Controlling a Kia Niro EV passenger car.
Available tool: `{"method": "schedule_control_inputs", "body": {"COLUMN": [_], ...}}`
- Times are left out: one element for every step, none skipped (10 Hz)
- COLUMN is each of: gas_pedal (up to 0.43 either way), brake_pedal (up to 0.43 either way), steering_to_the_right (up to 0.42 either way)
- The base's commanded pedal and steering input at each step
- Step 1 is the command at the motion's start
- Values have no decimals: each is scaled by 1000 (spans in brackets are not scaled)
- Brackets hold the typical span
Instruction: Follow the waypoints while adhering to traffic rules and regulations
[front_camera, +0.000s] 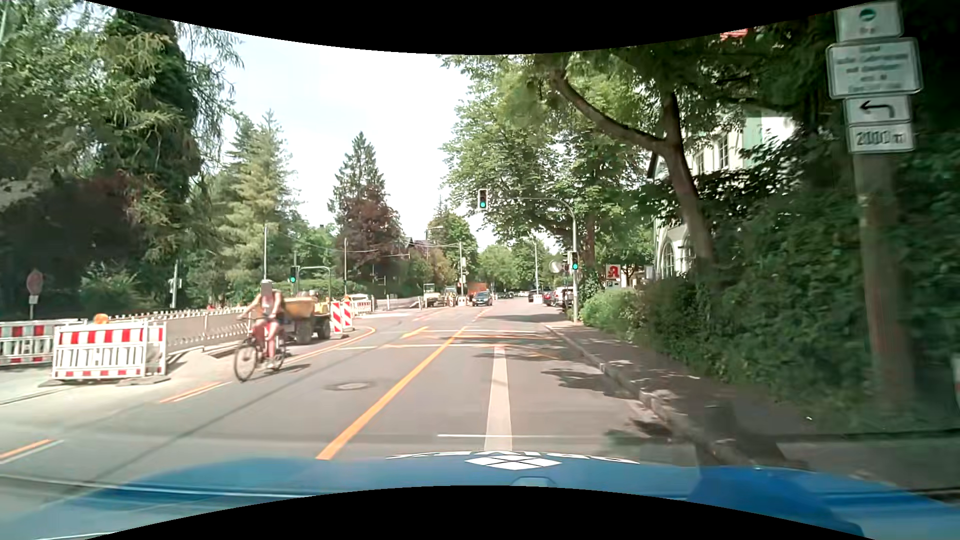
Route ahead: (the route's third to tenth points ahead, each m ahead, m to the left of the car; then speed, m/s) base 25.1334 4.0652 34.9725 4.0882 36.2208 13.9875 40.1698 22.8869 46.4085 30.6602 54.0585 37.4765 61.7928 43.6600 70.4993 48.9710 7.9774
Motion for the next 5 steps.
{"method": "schedule_control_inputs", "body": {"gas_pedal": [59, 67, 67, 67, 67], "brake_pedal": [0, 0, 0, 0, 0], "steering_to_the_right": [-6, -4, -1, -1, -1]}}
